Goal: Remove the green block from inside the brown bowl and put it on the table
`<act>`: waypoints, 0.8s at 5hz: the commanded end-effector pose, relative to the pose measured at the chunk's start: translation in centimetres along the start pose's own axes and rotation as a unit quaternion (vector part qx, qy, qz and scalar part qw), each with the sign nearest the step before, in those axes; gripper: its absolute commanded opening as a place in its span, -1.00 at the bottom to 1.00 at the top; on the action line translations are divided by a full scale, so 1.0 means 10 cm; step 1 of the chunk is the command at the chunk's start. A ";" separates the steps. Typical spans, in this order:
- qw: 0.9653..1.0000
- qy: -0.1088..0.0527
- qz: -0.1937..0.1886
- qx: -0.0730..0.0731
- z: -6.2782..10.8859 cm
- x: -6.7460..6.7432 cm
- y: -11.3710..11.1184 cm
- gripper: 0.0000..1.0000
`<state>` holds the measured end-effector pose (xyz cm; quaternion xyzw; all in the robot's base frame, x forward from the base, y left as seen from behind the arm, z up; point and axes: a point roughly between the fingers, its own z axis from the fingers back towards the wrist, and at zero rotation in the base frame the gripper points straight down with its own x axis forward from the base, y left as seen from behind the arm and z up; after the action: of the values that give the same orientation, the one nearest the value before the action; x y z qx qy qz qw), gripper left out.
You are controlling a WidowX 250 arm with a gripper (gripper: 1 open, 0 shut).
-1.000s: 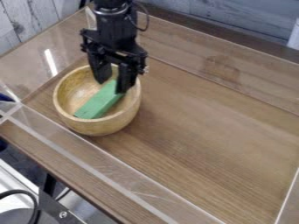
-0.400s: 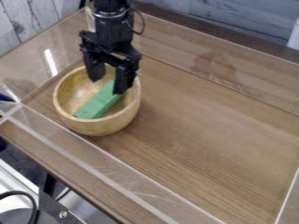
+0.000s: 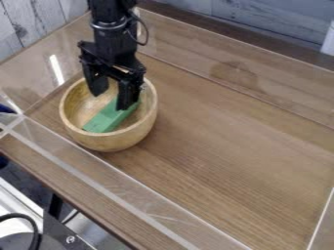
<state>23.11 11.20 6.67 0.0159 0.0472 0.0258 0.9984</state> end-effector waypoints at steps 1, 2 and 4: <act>0.999 -0.041 -0.004 0.002 0.11 0.09 0.04 1.00; 0.999 -0.052 -0.010 -0.006 0.09 0.12 0.03 1.00; 0.999 -0.035 -0.027 0.000 0.15 0.09 -0.02 1.00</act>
<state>23.26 10.70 6.52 0.0019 0.0399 0.0020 0.9992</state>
